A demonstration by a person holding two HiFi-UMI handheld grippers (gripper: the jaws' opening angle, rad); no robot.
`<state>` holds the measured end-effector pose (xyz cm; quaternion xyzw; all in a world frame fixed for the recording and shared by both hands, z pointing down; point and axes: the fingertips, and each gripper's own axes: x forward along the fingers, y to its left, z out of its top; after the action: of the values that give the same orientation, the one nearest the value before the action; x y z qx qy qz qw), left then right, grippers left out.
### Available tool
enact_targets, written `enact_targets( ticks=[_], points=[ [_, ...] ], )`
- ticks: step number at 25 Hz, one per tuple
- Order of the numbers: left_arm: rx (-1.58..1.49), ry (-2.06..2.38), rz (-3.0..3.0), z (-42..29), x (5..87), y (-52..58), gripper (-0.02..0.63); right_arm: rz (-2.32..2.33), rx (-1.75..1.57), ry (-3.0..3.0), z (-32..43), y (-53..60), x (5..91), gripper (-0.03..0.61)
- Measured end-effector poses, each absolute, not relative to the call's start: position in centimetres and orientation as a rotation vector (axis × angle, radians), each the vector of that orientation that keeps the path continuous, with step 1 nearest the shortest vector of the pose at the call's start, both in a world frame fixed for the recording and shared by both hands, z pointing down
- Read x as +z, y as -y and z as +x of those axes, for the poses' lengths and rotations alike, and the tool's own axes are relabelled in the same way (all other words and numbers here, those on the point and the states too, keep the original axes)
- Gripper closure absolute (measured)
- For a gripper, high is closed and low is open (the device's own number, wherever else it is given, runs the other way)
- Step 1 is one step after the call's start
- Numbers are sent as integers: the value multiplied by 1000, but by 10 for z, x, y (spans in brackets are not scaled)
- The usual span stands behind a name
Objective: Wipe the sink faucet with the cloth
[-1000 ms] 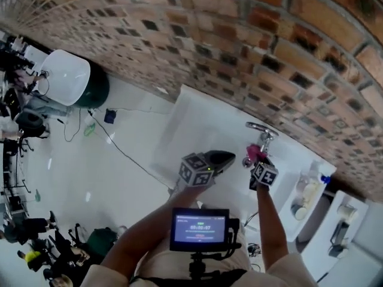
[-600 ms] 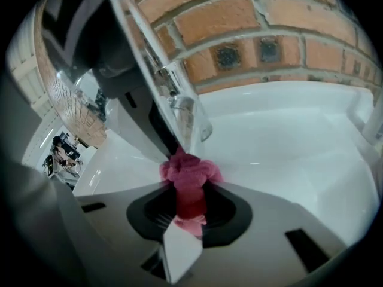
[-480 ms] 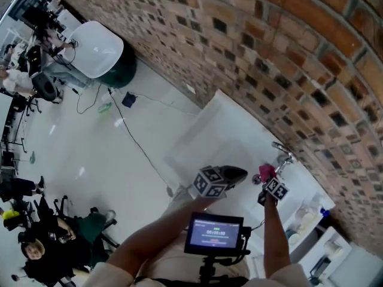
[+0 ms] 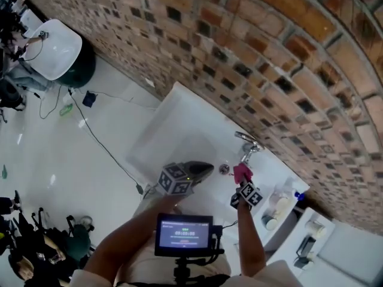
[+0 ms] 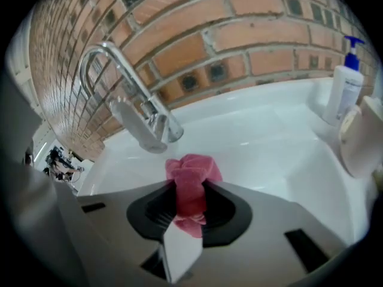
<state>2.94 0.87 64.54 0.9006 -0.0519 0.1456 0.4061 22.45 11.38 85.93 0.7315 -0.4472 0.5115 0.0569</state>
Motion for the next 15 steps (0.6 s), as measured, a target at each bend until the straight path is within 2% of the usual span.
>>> enact_targets(
  ticks=[7,15],
  points=[
    [406,48,2280,56,648,-16,607,2285,1392,1561,306,-115,802,472],
    [462,16,2288,64,652,-21,607,2124,1522,1752,319,-72,812,474]
  ],
)
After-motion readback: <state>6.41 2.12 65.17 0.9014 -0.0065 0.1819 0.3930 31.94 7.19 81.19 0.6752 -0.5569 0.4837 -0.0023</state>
